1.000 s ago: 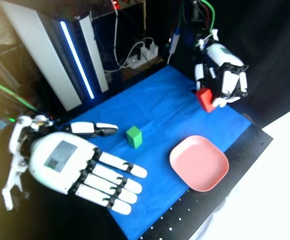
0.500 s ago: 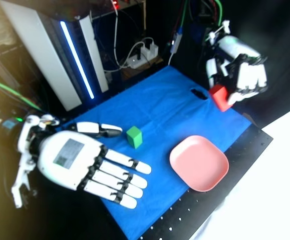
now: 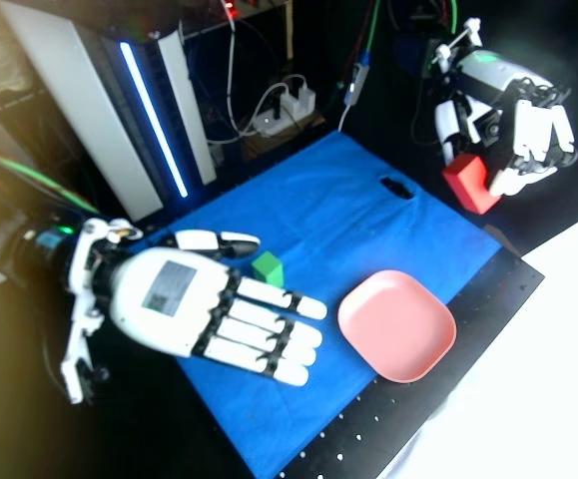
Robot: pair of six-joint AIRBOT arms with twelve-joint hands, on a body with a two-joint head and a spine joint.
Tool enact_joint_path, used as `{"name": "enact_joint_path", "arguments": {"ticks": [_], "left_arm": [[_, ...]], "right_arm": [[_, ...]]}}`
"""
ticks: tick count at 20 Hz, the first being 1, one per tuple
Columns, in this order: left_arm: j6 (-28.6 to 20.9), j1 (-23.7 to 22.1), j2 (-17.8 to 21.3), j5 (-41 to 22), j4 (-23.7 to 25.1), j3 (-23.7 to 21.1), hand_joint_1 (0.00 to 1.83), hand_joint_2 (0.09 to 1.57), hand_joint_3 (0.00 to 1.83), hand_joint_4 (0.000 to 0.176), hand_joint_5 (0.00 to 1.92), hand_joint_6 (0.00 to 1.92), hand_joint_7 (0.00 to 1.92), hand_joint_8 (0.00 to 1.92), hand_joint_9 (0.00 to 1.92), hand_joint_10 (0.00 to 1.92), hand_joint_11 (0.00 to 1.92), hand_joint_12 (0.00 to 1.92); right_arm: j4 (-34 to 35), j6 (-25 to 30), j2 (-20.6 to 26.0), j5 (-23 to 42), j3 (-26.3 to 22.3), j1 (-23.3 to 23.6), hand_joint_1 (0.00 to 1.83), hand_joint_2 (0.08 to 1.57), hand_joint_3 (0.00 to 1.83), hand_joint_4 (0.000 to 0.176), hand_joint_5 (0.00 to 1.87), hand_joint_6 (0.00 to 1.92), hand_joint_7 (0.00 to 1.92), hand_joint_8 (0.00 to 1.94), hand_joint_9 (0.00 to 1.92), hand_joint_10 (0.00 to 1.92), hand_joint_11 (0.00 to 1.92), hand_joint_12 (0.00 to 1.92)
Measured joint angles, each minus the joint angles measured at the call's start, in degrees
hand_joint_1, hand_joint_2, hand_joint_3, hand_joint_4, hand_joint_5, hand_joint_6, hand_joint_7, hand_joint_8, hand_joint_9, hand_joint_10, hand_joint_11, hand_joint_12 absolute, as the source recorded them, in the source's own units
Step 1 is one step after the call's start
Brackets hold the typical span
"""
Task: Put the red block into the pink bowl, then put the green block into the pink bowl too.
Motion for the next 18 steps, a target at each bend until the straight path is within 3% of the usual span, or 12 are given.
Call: {"name": "enact_joint_path", "arguments": {"ticks": [1,3,4,7,8,11,12,13,14,15,17,18], "left_arm": [[0.6,-0.9,-0.5,1.1,-0.1,1.0,1.23,1.07,0.00,0.004,0.99,0.91,1.14,0.77,1.11,0.23,0.67,1.23],[0.7,-3.3,-2.1,3.9,1.0,3.5,1.23,1.09,0.00,0.010,0.97,0.96,1.11,0.82,1.15,0.14,0.77,1.12],[0.7,-4.1,-3.1,5.1,2.1,4.6,1.23,1.09,0.00,0.002,0.95,0.97,1.10,0.84,1.15,0.12,0.74,1.13],[0.6,-7.2,-5.1,9.1,6.1,7.1,1.23,1.09,0.00,0.000,0.94,0.99,1.10,0.84,1.19,0.10,0.80,1.08],[0.6,-8.6,-5.3,10.3,7.0,7.4,1.23,1.09,0.00,0.000,0.95,0.99,1.10,0.85,1.19,0.08,0.81,1.02],[0.4,-9.7,-5.4,9.6,7.6,8.1,1.22,1.10,0.00,0.009,0.93,1.02,1.08,0.86,1.18,0.05,0.80,1.01],[0.4,-9.7,-5.7,10.3,7.6,8.8,1.22,1.11,0.00,0.009,0.92,1.05,1.07,0.87,1.16,0.04,0.78,1.00],[0.4,-9.7,-6.1,10.4,7.5,9.6,1.22,1.10,0.00,0.006,0.92,1.04,1.08,0.85,1.16,0.03,0.74,1.00],[0.3,-10.3,-6.9,11.6,7.4,11.3,1.22,1.08,0.00,0.036,1.01,0.91,1.10,0.82,1.14,0.01,0.66,1.10],[0.3,-10.4,-7.0,11.7,7.4,11.5,1.22,1.08,0.00,0.036,1.01,0.91,1.10,0.82,1.14,0.01,0.66,1.10],[-1.2,-10.6,-8.4,13.1,7.2,13.9,1.23,1.07,0.00,0.028,1.03,0.86,1.14,0.75,1.17,0.02,0.62,1.22],[-1.4,-10.6,-8.8,14.2,7.0,14.8,1.24,1.06,0.00,0.004,1.02,0.88,1.17,0.70,1.18,0.02,0.64,1.18]], "right_arm": [[0.0,0.2,0.0,0.0,0.1,0.0,0.00,0.92,0.00,0.080,0.11,0.01,0.11,0.01,0.09,0.01,0.00,0.39],[-0.4,0.5,-0.2,0.2,0.2,0.0,0.00,0.91,0.00,0.111,0.12,0.00,0.12,0.00,0.07,0.01,0.00,0.32],[-0.4,0.5,-0.3,0.2,0.3,0.0,0.00,0.92,0.00,0.096,0.13,0.00,0.11,0.00,0.07,0.01,0.00,0.33],[-0.9,0.9,-0.3,0.7,0.3,0.0,0.00,0.86,0.00,0.157,0.13,0.00,0.11,0.00,0.07,0.00,0.00,0.28],[-0.8,1.1,-0.3,0.9,0.3,0.0,0.00,0.86,0.00,0.168,0.13,0.00,0.11,0.00,0.07,0.00,0.00,0.31],[-1.2,1.3,-0.4,1.3,0.3,0.0,0.00,0.87,0.00,0.176,0.10,0.00,0.06,0.00,0.02,0.00,0.00,0.19],[-1.3,1.4,-0.7,1.3,0.4,0.0,0.00,0.89,0.00,0.145,0.12,0.00,0.06,0.00,0.03,0.00,0.00,0.20],[-1.5,1.5,-0.8,1.3,0.4,0.0,0.00,0.90,0.00,0.138,0.12,0.00,0.06,0.00,0.04,0.00,0.00,0.21],[-2.1,1.8,-0.8,1.4,0.4,0.0,0.00,0.90,0.00,0.134,0.11,0.00,0.06,0.00,0.04,0.00,0.00,0.26],[-2.1,1.9,-0.8,1.4,0.4,0.0,0.00,0.90,0.00,0.134,0.11,0.00,0.06,0.00,0.04,0.00,0.00,0.26],[-2.1,2.0,-0.8,1.7,0.6,0.0,0.00,0.89,0.00,0.148,0.11,0.00,0.07,0.00,0.04,0.00,0.00,0.24],[-2.1,2.1,-0.9,1.8,0.6,0.0,0.00,0.87,0.00,0.170,0.10,0.00,0.06,0.00,0.03,0.00,0.00,0.19]]}}
